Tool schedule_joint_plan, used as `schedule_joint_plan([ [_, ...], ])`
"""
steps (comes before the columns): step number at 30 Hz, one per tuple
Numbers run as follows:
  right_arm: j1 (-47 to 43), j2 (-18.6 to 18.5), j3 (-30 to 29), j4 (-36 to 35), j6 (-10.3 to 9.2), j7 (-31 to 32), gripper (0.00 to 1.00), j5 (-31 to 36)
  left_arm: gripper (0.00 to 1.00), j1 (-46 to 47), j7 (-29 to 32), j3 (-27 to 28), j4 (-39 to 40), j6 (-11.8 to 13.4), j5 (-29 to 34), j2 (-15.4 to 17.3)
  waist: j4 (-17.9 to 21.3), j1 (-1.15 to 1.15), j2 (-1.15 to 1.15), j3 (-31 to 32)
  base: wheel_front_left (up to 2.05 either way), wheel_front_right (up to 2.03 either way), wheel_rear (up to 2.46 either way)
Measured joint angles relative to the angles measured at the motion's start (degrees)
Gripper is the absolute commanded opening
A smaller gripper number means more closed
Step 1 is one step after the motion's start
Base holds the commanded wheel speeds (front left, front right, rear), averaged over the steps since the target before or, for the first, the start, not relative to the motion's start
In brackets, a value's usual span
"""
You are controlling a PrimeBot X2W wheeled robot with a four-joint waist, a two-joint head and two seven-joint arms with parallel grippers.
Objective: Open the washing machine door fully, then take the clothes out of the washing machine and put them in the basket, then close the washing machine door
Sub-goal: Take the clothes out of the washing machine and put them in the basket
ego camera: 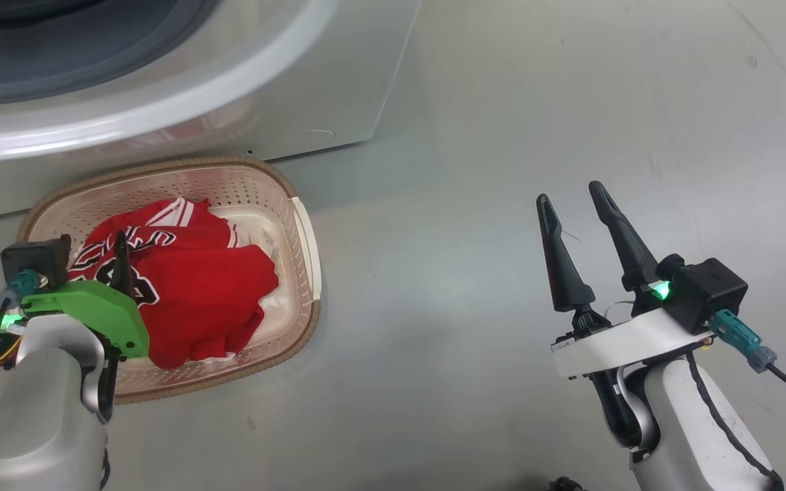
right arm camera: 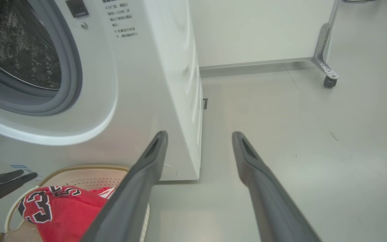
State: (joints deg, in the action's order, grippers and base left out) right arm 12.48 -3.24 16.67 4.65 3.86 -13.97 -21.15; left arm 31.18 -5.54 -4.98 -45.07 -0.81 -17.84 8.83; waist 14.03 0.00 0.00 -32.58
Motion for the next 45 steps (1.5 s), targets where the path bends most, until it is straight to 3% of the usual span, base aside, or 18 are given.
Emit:
schedule_joint_plan([
  [7,-0.2,0.0,-0.4,0.9,-0.49,-0.3,1.0,0.1,1.0,-1.2,-6.6,-0.8,3.0,0.6,2.0,-0.8,-1.1,0.0,0.0,3.6,0.0,0.0,0.0],
  [9,-0.7,0.0,-0.8,1.5,-0.51,-0.3,1.0,0.2,1.0,-1.9,-8.2,-1.1,4.4,1.8,2.4,-1.7,-1.7,0.0,0.0,5.2,0.0,0.0,0.0],
  [18,-2.9,-0.6,-1.4,3.1,-1.08,-0.5,1.0,1.2,1.0,-6.1,-8.8,-2.2,10.6,2.5,3.4,-3.8,-3.8,0.0,0.0,11.1,0.0,0.0,0.0],
  [45,-13.8,-3.4,-1.7,4.5,-4.11,0.2,1.0,3.2,1.0,-29.3,-8.9,-4.2,27.3,3.8,5.2,-4.1,-10.2,0.0,0.0,31.3,0.0,0.0,0.0],
])
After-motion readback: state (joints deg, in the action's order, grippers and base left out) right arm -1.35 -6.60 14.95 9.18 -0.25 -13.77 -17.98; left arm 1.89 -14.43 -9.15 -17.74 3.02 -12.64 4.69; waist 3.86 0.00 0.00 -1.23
